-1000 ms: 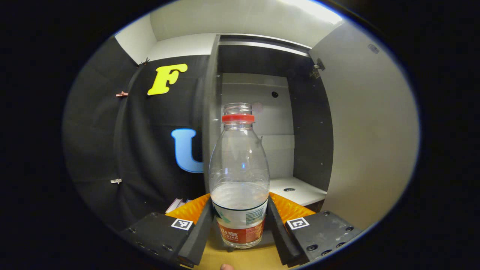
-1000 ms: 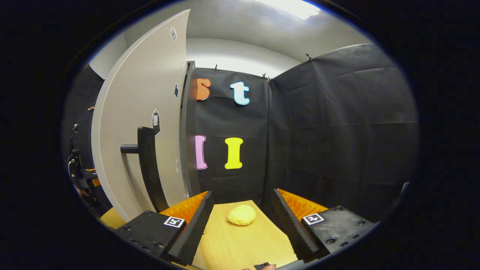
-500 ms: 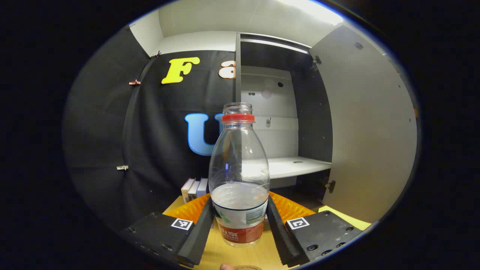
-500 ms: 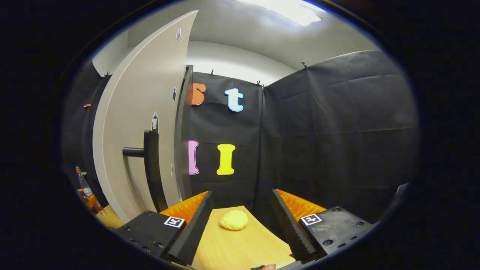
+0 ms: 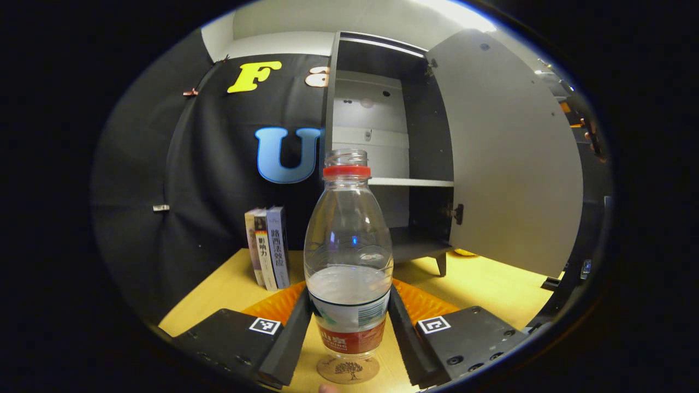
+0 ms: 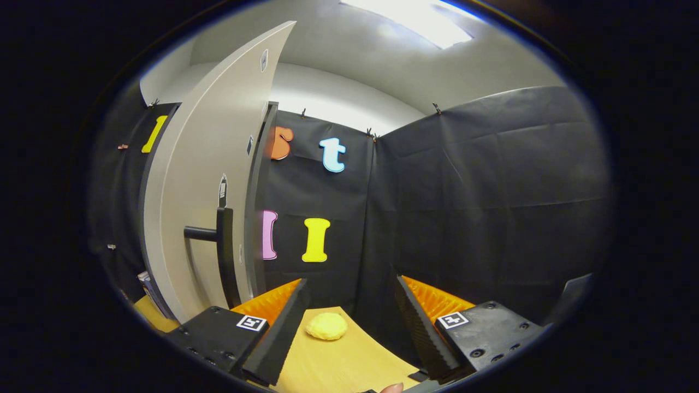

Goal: Open the cabinet door with the right hand, grasp the bottle in the cabinet with the left hand and place it on the coaster, then close the cabinet door with the right hand.

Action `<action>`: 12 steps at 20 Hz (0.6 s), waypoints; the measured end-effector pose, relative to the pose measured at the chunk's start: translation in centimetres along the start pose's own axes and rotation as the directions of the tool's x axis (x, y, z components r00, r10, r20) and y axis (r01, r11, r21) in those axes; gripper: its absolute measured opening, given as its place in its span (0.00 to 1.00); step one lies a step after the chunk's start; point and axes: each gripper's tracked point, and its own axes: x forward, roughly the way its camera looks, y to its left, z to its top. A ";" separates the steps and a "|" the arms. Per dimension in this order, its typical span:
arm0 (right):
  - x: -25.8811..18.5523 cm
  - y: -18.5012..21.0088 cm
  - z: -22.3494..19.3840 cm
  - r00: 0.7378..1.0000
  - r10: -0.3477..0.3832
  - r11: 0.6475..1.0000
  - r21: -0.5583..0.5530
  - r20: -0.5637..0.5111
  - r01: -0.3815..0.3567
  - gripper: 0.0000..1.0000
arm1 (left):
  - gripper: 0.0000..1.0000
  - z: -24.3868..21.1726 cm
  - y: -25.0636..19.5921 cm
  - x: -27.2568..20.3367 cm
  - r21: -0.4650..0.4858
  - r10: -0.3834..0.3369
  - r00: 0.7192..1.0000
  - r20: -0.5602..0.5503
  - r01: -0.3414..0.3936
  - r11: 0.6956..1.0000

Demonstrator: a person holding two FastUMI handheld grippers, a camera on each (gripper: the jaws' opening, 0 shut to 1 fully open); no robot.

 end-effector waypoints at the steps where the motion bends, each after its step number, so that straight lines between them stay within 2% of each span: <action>1: 0.0 0.2 -0.3 1.000 0.008 1.000 0.012 -0.008 -0.008 0.98 | 0.76 -1.0 0.1 -0.1 -0.002 0.000 1.000 0.002 0.000 1.000; 5: 0.0 0.3 -0.2 0.999 0.042 0.997 0.069 -0.032 -0.040 0.97 | 0.77 -5.1 1.1 0.2 0.004 0.024 1.000 -0.008 -0.024 1.000; 8: -0.1 -0.5 -0.4 0.998 0.030 0.990 0.138 -0.057 -0.022 0.97 | 0.77 -7.0 1.0 0.7 0.029 0.017 1.000 -0.009 -0.016 0.999; 12: -0.5 -0.9 -0.3 0.998 0.014 0.995 0.104 -0.055 -0.009 0.97 | 0.77 -8.3 0.7 1.4 0.004 0.009 1.000 -0.009 -0.009 1.000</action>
